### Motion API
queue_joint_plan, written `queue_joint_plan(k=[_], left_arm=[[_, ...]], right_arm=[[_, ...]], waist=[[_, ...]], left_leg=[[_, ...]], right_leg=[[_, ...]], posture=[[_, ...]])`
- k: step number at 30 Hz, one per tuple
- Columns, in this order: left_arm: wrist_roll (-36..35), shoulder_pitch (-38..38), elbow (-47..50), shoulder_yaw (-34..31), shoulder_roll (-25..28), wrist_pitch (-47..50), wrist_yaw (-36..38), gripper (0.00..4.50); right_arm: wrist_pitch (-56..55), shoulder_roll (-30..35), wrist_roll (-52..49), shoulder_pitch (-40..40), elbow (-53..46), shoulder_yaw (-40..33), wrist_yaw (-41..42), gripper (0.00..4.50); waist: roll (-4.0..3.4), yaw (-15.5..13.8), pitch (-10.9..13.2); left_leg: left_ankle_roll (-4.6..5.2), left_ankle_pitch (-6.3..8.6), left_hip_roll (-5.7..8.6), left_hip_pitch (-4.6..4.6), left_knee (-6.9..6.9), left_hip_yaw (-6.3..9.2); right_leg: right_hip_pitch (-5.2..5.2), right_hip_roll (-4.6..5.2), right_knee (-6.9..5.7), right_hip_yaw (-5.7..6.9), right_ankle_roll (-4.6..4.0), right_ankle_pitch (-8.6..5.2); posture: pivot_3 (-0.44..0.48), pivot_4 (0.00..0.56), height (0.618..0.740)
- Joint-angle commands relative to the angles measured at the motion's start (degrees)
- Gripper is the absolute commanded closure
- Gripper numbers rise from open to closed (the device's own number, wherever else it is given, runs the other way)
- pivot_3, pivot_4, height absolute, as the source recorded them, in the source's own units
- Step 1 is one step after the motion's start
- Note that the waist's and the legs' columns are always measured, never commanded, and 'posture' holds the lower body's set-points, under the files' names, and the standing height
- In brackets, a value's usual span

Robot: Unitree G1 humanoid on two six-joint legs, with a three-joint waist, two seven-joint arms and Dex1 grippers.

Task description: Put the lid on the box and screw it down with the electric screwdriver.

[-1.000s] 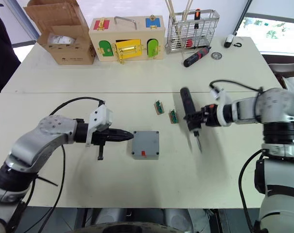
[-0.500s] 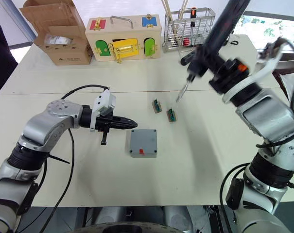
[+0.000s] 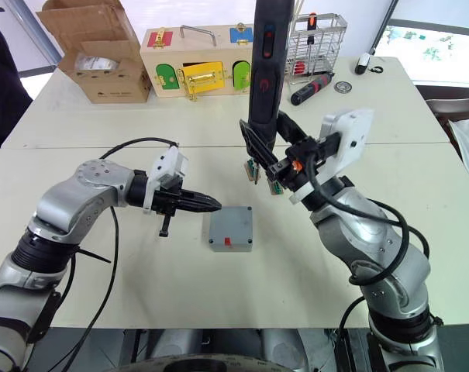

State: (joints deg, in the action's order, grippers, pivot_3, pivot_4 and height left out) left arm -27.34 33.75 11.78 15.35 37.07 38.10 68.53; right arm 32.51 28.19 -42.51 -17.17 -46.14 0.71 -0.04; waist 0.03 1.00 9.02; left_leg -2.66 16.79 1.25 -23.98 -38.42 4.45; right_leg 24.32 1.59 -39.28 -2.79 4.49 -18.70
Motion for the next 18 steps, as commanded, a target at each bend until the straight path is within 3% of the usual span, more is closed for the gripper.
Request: queue_joint_plan(k=[1, 7, 18], left_arm=[[2.1, -1.6, 3.6, 2.2, 0.0, -2.0, -0.5, 4.50], [7.4, -4.5, 3.4, 4.7, 0.7, -6.2, -1.9, 4.50], [10.0, -5.2, 1.7, 5.6, 0.7, -8.2, -1.7, 4.50]], right_arm=[[-2.3, -0.4, 3.9, 1.2, -4.8, 1.3, 2.1, 2.58], [-3.3, -3.2, 7.0, 4.9, -4.5, 3.6, 3.7, 2.58], [-7.7, -9.4, 16.4, 11.1, -2.1, 9.7, 6.1, 2.58]], waist=[[0.00, 0.0, 0.0], [0.02, 0.1, 0.0], [0.04, 0.0, 0.0]], left_leg=[[0.00, 0.00, -0.01, 0.01, 0.01, 0.02], [0.00, 0.00, -0.04, 0.07, 0.06, 0.01], [0.26, 0.15, -0.01, 0.82, 0.14, 0.06]], right_leg=[[0.00, -0.01, -0.01, 0.01, 0.00, 0.00], [-0.01, -0.03, -0.05, 0.00, 0.00, 0.00], [-0.81, -0.04, 0.03, 0.04, 0.00, -0.01]], posture=[[0.000, 0.150, 0.740], [0.000, 0.150, 0.740], [0.000, 0.150, 0.740]])
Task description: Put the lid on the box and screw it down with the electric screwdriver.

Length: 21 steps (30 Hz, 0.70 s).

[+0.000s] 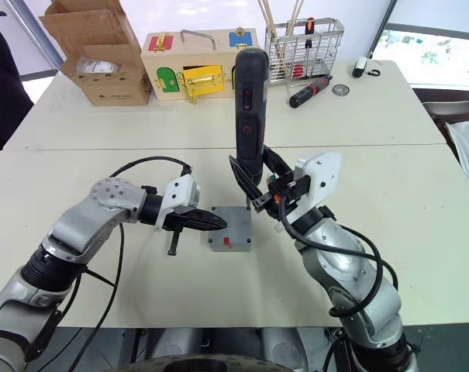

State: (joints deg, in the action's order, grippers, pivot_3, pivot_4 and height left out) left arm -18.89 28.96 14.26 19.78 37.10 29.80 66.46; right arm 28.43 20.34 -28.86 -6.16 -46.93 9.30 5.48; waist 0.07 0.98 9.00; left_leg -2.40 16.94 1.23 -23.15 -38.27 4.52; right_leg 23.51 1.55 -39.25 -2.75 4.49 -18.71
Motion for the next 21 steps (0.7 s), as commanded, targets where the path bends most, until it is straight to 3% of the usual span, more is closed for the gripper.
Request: queue_joint_plan(k=[1, 21], left_arm=[[1.6, -0.4, -0.9, 1.1, 0.7, 0.1, 0.4, 4.50], [1.8, -0.9, -0.4, 1.2, 1.7, 0.8, 0.9, 4.50]], right_arm=[[-4.1, -2.0, 3.5, 0.4, -0.9, 1.3, 0.7, 2.58], [-9.6, -6.3, 11.1, 2.1, 5.1, 1.5, 5.4, 2.58]], waist=[[0.00, 0.0, 0.0], [0.00, 0.0, 0.0]], left_leg=[[0.00, 0.00, 0.00, 0.03, 0.00, 0.01], [-0.05, -0.03, 0.01, 0.19, 0.01, 0.01]], right_leg=[[-0.04, 0.00, 0.00, 0.00, 0.00, 0.00], [-0.17, 0.00, -0.01, 0.00, 0.00, 0.00]], posture=[[0.000, 0.150, 0.740], [0.000, 0.150, 0.740]])
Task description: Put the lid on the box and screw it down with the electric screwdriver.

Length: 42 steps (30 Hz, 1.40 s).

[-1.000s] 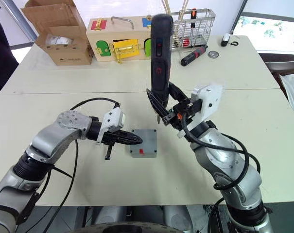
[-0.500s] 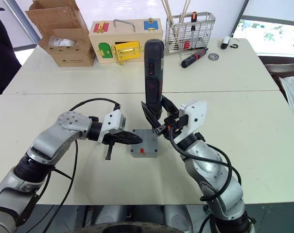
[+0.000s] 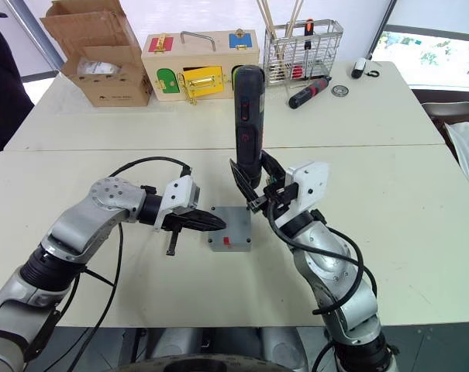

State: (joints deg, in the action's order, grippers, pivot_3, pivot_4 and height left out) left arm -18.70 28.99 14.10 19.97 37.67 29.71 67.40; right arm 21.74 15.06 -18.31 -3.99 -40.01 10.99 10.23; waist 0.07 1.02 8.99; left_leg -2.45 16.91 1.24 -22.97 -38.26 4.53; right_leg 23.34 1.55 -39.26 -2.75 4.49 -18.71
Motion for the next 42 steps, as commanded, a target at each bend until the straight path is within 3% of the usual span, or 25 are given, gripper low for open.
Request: queue_joint_plan(k=[1, 28, 42], left_arm=[[1.7, -1.0, -0.2, 1.0, 1.2, 0.9, -0.1, 4.50], [2.0, -1.3, -0.6, 1.5, 1.1, 0.6, -0.2, 4.50], [3.6, -1.8, -1.0, 1.9, 2.0, -0.3, 0.8, 4.50]], right_arm=[[-3.1, -1.2, 0.8, 0.1, -1.5, -0.2, 0.9, 2.58], [-5.7, -3.6, 6.1, 1.7, 1.0, 2.7, 3.5, 2.58], [-13.4, -1.9, 11.2, 9.0, 6.5, 3.5, 5.6, 2.58]], waist=[[0.00, 0.0, 0.0], [0.01, 0.0, 0.0], [0.14, -0.1, -0.3]], left_leg=[[0.00, 0.00, 0.00, 0.00, 0.00, 0.00], [0.09, 0.05, 0.00, 0.56, 0.10, 0.01], [0.21, 0.13, 0.00, 1.18, 0.16, 0.02]], right_leg=[[0.00, 0.00, 0.00, 0.00, 0.00, 0.00], [-0.54, 0.00, 0.05, 0.00, 0.00, -0.02], [-1.18, -0.02, 0.15, 0.00, 0.02, -0.05]], posture=[[0.000, 0.150, 0.740], [0.000, 0.150, 0.740], [0.000, 0.150, 0.740]])
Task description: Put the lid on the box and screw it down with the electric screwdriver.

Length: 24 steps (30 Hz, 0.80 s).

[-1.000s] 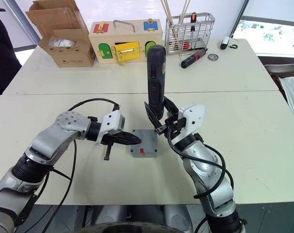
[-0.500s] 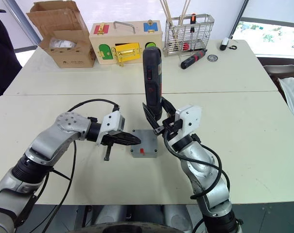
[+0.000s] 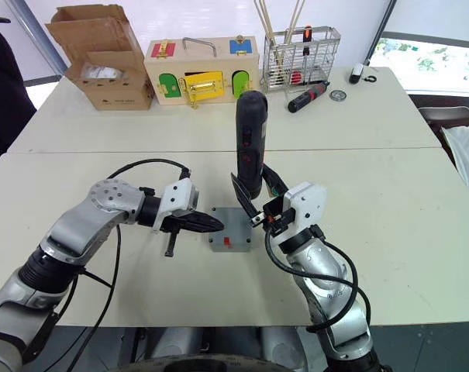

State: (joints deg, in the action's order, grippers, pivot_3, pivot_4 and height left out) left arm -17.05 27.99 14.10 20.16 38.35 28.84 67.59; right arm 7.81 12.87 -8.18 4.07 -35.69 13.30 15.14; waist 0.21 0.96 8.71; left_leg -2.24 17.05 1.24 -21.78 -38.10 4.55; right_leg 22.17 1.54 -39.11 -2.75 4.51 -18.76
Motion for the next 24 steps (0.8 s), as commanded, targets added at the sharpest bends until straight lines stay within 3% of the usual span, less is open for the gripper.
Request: queue_joint_plan(k=[1, 17, 24], left_arm=[[2.3, -0.8, -1.0, 2.0, 1.5, 0.4, 0.8, 4.50], [6.1, -2.0, -3.9, 4.8, 1.5, -3.3, 0.8, 4.50], [6.4, -2.4, -3.7, 5.2, 1.7, -3.4, 0.6, 4.50]], right_arm=[[0.5, 0.1, 1.1, 0.7, 2.4, 1.4, 0.8, 2.58], [3.7, 2.2, -1.9, 3.6, 3.8, 0.8, 4.7, 2.58], [5.7, 4.5, -1.1, 3.3, 4.9, -0.3, 5.3, 2.58]], waist=[[0.00, 0.0, 0.0], [0.27, 0.0, -1.0], [0.31, 0.0, -1.3]], left_leg=[[0.02, 0.01, 0.00, 0.11, 0.01, 0.00], [0.40, 0.26, 0.00, 0.81, 0.16, 0.12], [0.42, 0.27, -0.02, 1.68, 0.85, 0.12]], right_leg=[[-0.11, 0.00, 0.01, 0.00, 0.01, -0.02], [-0.91, -0.02, 0.34, 0.05, -0.01, -0.18], [-1.73, 0.00, 1.02, 0.04, -0.04, -0.21]], posture=[[0.000, 0.150, 0.740], [0.000, 0.150, 0.740], [0.000, 0.150, 0.740]])
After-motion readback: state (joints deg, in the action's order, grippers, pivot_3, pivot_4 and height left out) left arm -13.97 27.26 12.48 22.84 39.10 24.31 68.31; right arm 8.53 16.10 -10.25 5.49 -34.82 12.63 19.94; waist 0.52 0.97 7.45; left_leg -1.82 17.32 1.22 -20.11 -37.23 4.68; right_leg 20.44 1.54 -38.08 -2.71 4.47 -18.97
